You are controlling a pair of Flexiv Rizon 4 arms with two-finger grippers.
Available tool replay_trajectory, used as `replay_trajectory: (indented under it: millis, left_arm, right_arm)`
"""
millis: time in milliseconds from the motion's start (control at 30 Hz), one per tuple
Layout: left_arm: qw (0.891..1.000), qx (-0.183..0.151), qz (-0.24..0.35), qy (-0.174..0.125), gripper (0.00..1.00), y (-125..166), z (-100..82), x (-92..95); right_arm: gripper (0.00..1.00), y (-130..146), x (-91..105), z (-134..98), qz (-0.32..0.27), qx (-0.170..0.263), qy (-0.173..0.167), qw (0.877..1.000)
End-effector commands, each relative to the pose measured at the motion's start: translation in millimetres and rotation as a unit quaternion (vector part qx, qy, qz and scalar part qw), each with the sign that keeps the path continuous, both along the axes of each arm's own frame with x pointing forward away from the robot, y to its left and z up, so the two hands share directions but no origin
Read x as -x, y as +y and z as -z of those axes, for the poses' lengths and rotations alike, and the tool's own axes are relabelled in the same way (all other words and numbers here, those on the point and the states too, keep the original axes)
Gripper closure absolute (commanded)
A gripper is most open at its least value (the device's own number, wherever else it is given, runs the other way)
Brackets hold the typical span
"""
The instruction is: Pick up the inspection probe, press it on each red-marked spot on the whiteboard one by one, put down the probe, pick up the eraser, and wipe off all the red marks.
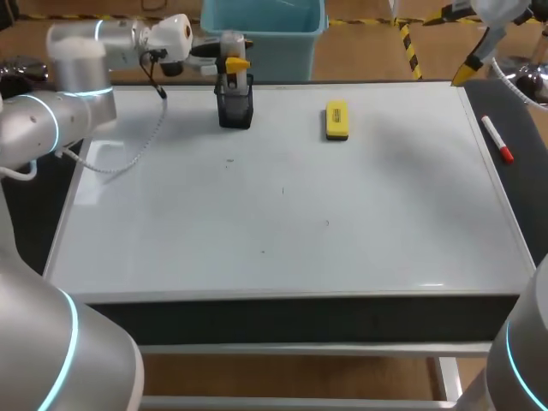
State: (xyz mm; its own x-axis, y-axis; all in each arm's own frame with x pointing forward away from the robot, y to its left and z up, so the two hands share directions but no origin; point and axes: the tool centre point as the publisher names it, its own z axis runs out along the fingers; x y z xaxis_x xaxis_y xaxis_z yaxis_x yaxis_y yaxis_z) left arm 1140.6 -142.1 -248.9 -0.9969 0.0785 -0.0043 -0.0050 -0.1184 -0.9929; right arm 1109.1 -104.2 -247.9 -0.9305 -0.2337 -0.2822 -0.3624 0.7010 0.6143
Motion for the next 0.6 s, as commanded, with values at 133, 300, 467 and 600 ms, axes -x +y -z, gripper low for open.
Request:
replay_trajectory:
  millis: [133, 300, 467, 600]
  left_arm:
    - [1.000, 0.001, 0.017, -0.005, 1.00, -0.7, 9.4, -4.6]
    - [1.000, 0.000, 0.015, -0.006, 1.00, -1.2, 13.2, -4.9]
    - [1.000, -0.005, 0.006, -0.015, 0.04, -1.5, 5.5, -1.2]
    - [1.000, -0.006, 0.003, -0.025, 0.00, 0.6, -6.2, 0.5]
  right_arm:
    - [0.00, -0.5, -0.8, -0.8, -0.002, 0.002, 0.001, 1.000]
    - [0.00, -0.5, -0.8, -0.8, -0.002, 0.002, 0.001, 1.000]
    - [0.00, -0.5, -0.8, -0.8, -0.002, 0.002, 0.001, 1.000]
    - [0.00, -0.5, -0.8, -0.8, -0.002, 0.002, 0.001, 1.000]
